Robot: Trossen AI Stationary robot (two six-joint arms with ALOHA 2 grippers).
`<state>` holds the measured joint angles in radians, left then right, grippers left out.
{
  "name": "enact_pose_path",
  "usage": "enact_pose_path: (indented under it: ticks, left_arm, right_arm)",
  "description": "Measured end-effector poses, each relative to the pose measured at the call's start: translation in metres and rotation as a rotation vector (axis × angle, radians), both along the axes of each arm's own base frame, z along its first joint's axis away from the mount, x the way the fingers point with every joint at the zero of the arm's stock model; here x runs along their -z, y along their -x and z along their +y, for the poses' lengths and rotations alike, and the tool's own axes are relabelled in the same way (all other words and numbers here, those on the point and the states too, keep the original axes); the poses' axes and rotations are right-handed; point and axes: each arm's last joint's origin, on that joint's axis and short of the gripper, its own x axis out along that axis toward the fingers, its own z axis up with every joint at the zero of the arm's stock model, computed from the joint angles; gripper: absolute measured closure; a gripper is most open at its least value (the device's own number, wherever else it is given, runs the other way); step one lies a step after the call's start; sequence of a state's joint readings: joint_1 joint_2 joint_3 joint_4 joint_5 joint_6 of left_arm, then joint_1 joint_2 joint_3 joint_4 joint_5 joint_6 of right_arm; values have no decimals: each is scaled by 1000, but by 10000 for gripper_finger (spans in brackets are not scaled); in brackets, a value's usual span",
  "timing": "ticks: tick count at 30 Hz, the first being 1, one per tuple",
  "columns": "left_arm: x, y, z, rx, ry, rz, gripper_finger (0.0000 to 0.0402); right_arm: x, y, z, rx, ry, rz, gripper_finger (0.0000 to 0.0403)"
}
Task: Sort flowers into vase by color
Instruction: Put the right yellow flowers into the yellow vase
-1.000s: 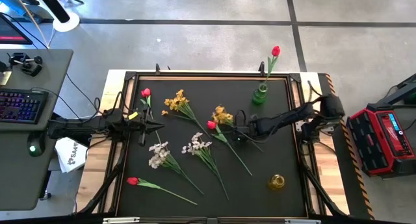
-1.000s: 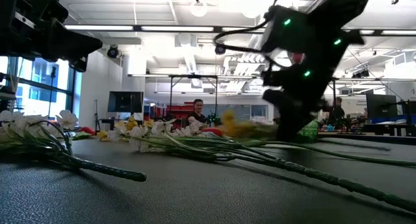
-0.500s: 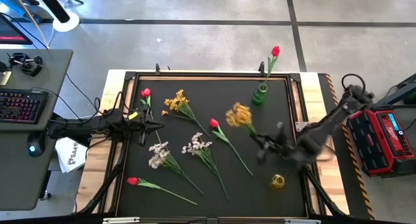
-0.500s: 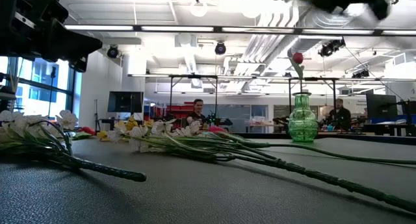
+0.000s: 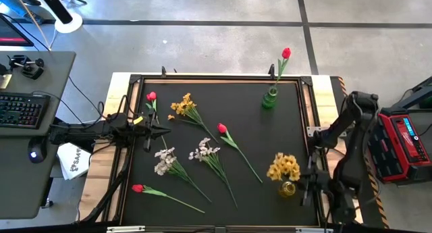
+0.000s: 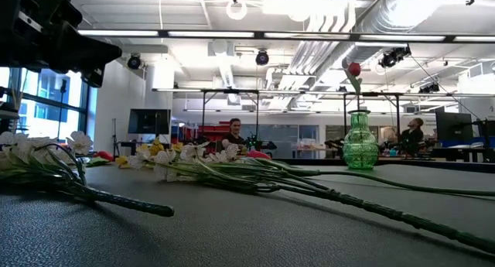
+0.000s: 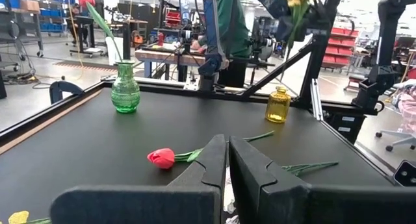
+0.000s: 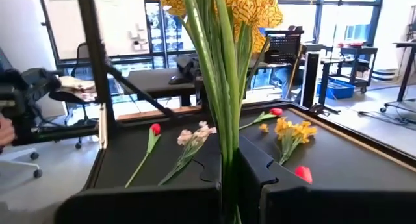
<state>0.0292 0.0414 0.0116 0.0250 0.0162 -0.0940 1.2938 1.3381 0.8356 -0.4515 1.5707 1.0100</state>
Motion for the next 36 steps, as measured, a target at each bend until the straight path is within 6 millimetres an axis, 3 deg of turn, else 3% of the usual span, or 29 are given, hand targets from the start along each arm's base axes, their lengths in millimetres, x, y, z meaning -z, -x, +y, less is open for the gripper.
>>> enact_pose_path:
  ticks: [11, 36]
  left_arm:
    - [-3, 0, 0, -2, -1, -34, 395]
    - [-3, 0, 0, -2, -1, -33, 395]
  right_arm:
    - [33, -4, 17, -3, -3, 0, 402]
    - [33, 4, 21, -38, 1, 1, 403]
